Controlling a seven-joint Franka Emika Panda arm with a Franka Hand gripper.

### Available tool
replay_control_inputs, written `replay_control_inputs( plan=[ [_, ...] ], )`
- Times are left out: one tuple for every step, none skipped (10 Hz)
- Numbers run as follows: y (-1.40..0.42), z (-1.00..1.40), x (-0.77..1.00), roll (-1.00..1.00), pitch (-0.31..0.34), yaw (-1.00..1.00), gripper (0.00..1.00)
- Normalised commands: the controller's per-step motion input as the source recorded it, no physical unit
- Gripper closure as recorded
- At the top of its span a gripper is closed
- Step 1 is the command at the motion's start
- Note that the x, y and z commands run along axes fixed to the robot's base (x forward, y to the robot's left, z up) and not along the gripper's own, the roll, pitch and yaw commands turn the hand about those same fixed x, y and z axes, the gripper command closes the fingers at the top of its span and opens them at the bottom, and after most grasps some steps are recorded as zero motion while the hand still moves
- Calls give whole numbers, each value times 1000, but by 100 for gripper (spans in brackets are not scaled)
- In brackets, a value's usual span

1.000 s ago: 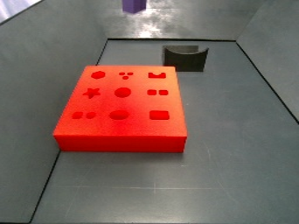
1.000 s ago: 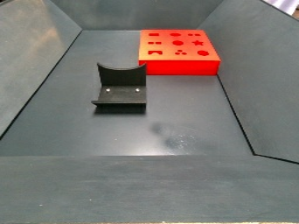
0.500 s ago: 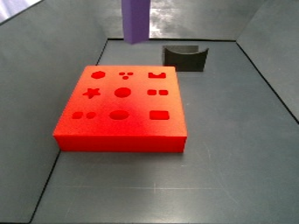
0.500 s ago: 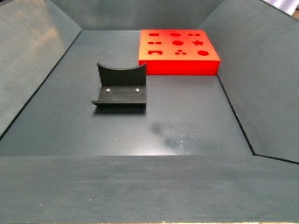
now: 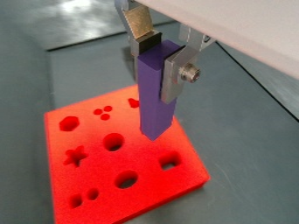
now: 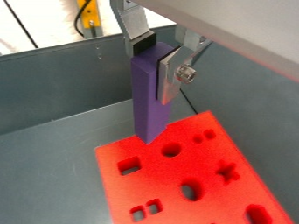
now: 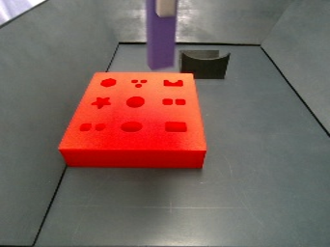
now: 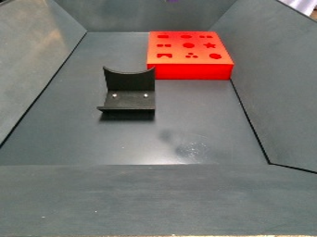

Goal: Pick up the rectangle object. Move up. Move to above the board. Insert the rectangle object.
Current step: Insert the rectangle object.

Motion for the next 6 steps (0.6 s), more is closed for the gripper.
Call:
replay_control_inputs(
  plan=[
    [0,-331,471,-139,10,-623,100],
    [0,-337,460,-137,10,-637,100],
    [0,-406,431,-93,16,-654,100],
    [0,-446,331,0,7,-694,100],
    [-9,-526,234,21,0,-731,100],
    [0,-471,180,24,0,-700,100]
  ],
)
